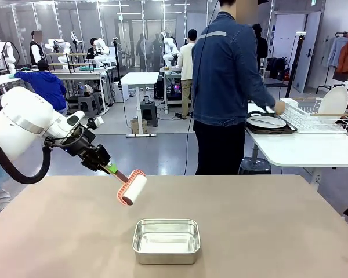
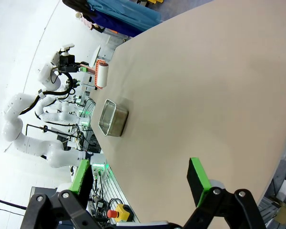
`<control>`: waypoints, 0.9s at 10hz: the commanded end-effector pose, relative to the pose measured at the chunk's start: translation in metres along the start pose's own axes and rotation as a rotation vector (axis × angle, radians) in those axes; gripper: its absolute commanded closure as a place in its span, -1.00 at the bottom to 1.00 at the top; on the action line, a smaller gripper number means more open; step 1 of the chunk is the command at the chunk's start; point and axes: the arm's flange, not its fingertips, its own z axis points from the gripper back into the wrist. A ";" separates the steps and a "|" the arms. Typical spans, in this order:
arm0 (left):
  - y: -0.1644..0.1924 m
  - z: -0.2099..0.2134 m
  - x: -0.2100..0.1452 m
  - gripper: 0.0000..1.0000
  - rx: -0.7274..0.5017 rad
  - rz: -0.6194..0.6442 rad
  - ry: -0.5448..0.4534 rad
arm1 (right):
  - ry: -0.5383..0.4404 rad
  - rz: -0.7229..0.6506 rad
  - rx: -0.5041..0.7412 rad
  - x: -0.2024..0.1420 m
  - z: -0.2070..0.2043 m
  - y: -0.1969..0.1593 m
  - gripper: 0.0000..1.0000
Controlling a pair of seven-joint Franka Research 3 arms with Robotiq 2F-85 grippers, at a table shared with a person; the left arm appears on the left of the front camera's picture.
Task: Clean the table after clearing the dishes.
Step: When the right (or left) Handle tray is removed, use the right hand (or left hand) to clean the right (or left) side of the table with the Lint Roller.
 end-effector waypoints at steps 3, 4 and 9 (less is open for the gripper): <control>-0.004 0.016 0.010 1.00 -0.008 -0.018 0.021 | -0.012 0.003 0.009 0.000 -0.001 0.003 -1.00; -0.003 0.007 0.005 0.54 -0.001 -0.015 0.002 | -0.012 0.003 0.009 0.000 -0.001 0.003 -1.00; 0.045 -0.016 -0.007 0.54 -0.054 0.255 0.020 | -0.012 0.003 0.009 0.000 -0.001 0.003 -1.00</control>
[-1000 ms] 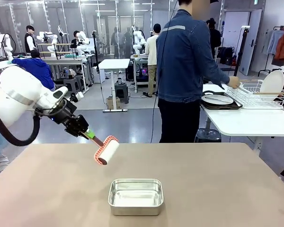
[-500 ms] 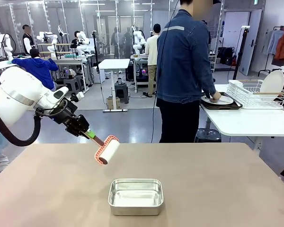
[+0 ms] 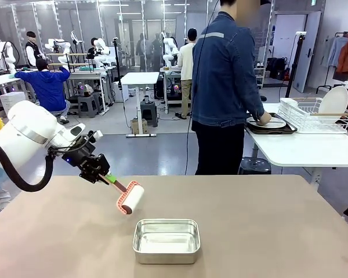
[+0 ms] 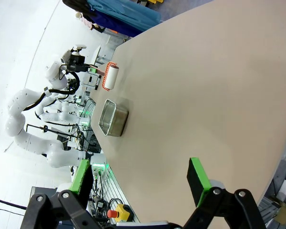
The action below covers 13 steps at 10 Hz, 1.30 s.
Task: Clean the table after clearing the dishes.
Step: When the right (or left) Handle tray is removed, use the right hand (or left hand) to clean the right (or left) side of the table with the Lint Roller.
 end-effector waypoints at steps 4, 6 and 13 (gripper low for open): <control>0.048 0.006 -0.020 0.54 -0.108 0.179 -0.059 | -0.012 0.003 0.009 0.000 -0.001 0.003 -1.00; 0.081 0.004 -0.032 0.54 -0.133 0.227 -0.065 | -0.012 0.003 0.009 0.000 -0.001 0.003 -1.00; 0.182 0.076 -0.082 0.54 -0.181 0.223 -0.146 | -0.012 0.003 0.009 0.000 -0.001 0.003 -1.00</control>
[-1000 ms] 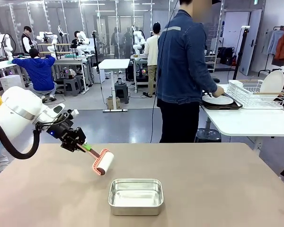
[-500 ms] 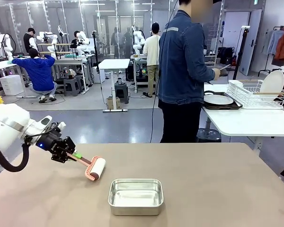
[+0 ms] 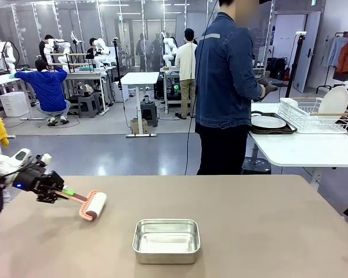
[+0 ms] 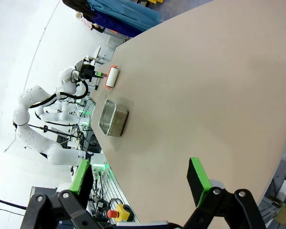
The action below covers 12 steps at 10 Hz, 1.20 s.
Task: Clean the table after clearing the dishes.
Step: When the right (or left) Handle tray is removed, use the right hand (or left hand) to clean the right (or left) side of the table with the Lint Roller.
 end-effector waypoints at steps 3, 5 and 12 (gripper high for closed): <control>0.029 0.065 0.002 0.54 0.081 -0.051 -0.002 | -0.012 0.004 0.008 0.000 -0.001 0.003 -1.00; 0.035 0.098 0.002 0.54 0.131 -0.063 -0.019 | -0.012 0.004 0.008 0.000 -0.001 0.003 -1.00; 0.007 0.166 -0.023 0.54 0.281 -0.051 -0.065 | -0.012 0.004 0.008 0.000 -0.001 0.003 -1.00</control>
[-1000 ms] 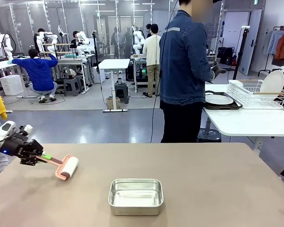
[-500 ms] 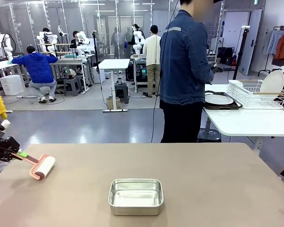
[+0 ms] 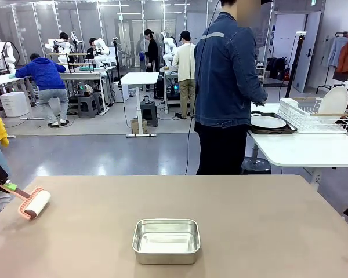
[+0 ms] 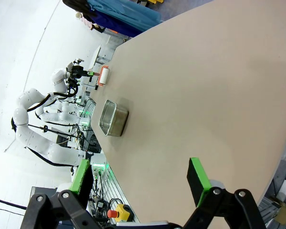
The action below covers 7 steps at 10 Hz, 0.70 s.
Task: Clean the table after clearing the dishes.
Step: When the right (or left) Handle tray is removed, use the right hand (or left hand) to clean the right (or left) side of the table with the Lint Roller.
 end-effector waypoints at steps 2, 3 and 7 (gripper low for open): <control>-0.053 0.037 -0.033 0.54 0.000 -0.054 0.000 | -0.012 0.003 0.008 0.000 -0.001 0.003 -1.00; -0.066 0.050 -0.042 0.54 -0.005 -0.060 -0.027 | -0.012 0.003 0.008 0.000 -0.001 0.003 -1.00; -0.078 0.067 -0.044 0.54 -0.003 -0.089 -0.070 | -0.012 0.003 0.008 0.000 -0.001 0.003 -1.00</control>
